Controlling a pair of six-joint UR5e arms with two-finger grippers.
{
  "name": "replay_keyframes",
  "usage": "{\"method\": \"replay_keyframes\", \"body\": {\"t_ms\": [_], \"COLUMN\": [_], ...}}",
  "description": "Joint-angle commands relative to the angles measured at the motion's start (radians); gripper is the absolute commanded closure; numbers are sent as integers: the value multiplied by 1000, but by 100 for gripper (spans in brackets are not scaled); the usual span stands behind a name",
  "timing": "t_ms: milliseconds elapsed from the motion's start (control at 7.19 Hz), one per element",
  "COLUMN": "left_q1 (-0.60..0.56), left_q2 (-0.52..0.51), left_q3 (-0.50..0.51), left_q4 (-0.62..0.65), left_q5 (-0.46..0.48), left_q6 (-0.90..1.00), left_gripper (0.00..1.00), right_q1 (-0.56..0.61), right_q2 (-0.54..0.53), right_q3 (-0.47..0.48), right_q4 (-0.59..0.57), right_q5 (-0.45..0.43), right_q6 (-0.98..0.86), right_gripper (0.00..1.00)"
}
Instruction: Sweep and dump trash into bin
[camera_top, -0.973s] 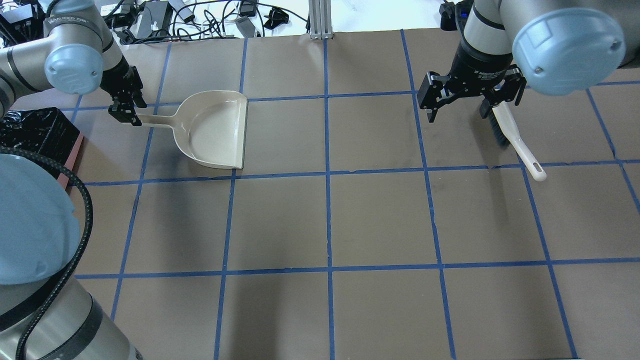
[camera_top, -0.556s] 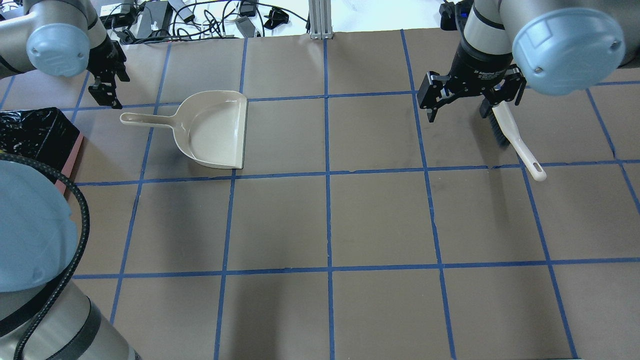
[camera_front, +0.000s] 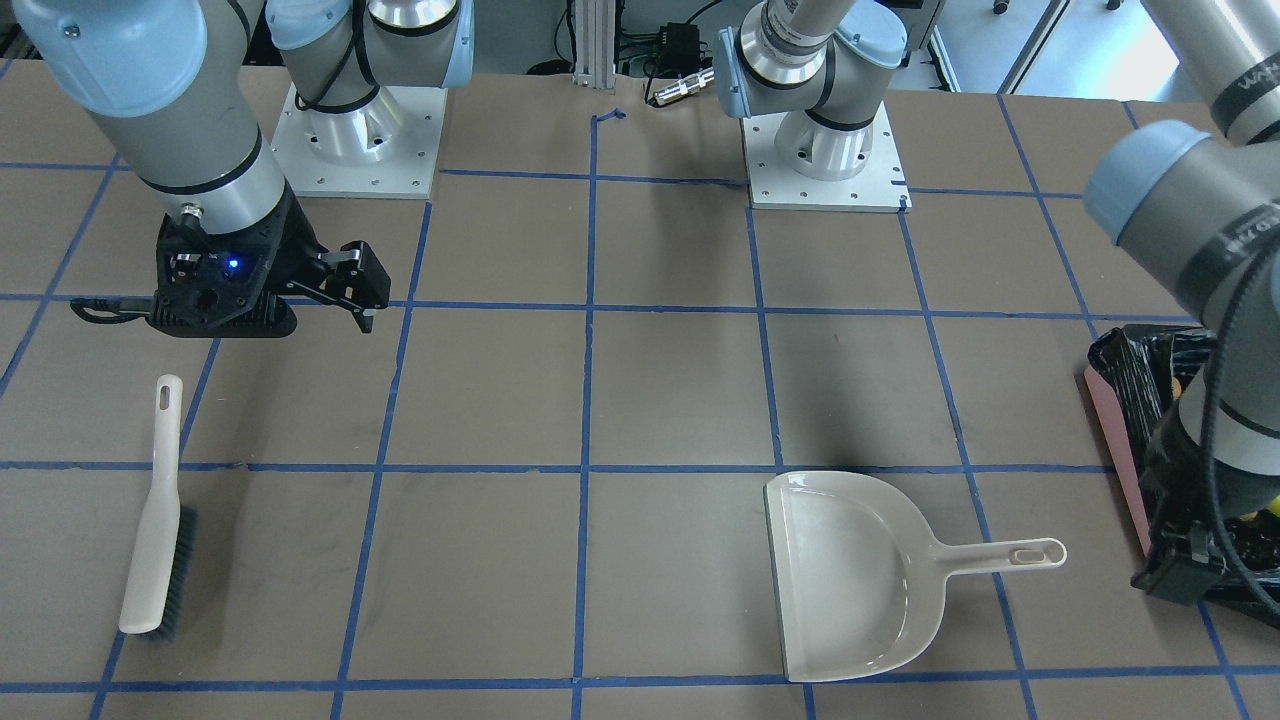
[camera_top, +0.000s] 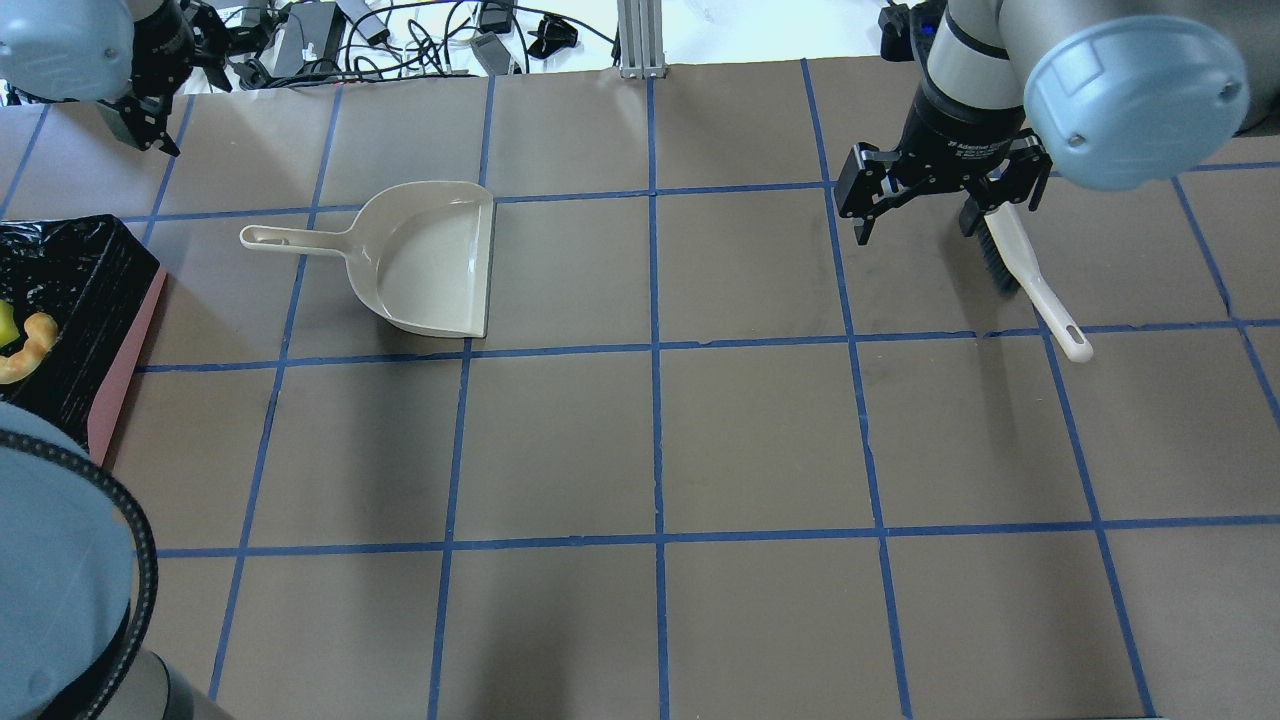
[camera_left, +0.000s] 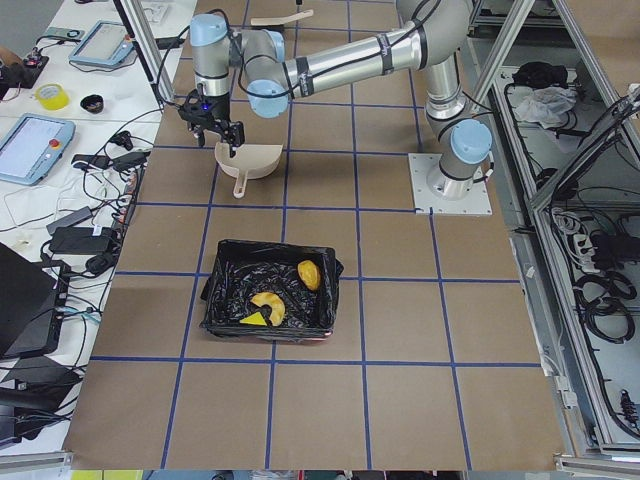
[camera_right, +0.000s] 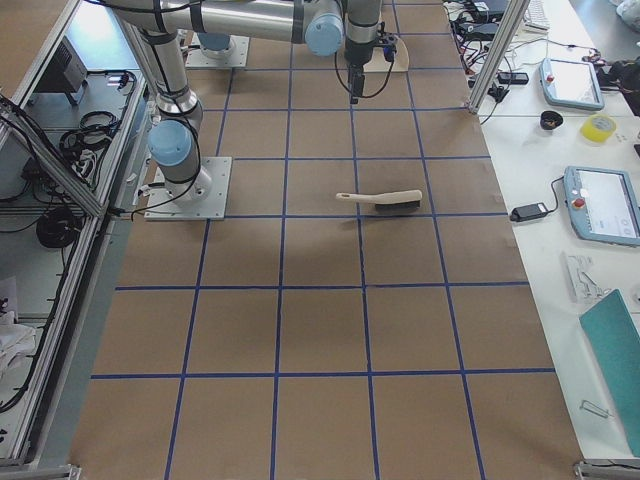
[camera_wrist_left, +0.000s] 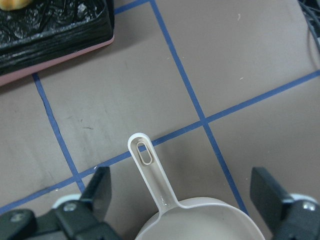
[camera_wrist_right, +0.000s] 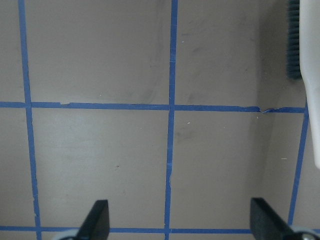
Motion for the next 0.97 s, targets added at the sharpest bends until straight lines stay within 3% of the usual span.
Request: {"method": "replay_keyframes", "body": {"t_ms": [0, 139, 278, 556, 834], "left_q1": [-43, -55, -84, -157, -191], "left_q2": [82, 113, 154, 202, 221], "left_q3": [-2, -13, -19, -40, -61], "left_q4": [-10, -42, -77, -85, -238], "left_q5": [13, -42, -109, -121, -194], "left_q6": [153, 206, 392, 571, 668], "left_gripper": [0, 0, 0, 0, 0], "right_q1": [0, 0, -2, -2, -2], "right_q2": [1, 1, 1, 1, 1], "right_q3": [0, 0, 2, 2, 2], "right_q4": [0, 0, 0, 0, 0], "right_q5": [0, 0, -2, 0, 2], "right_q6": [0, 0, 0, 0, 0], "right_gripper": [0, 0, 0, 0, 0]}}
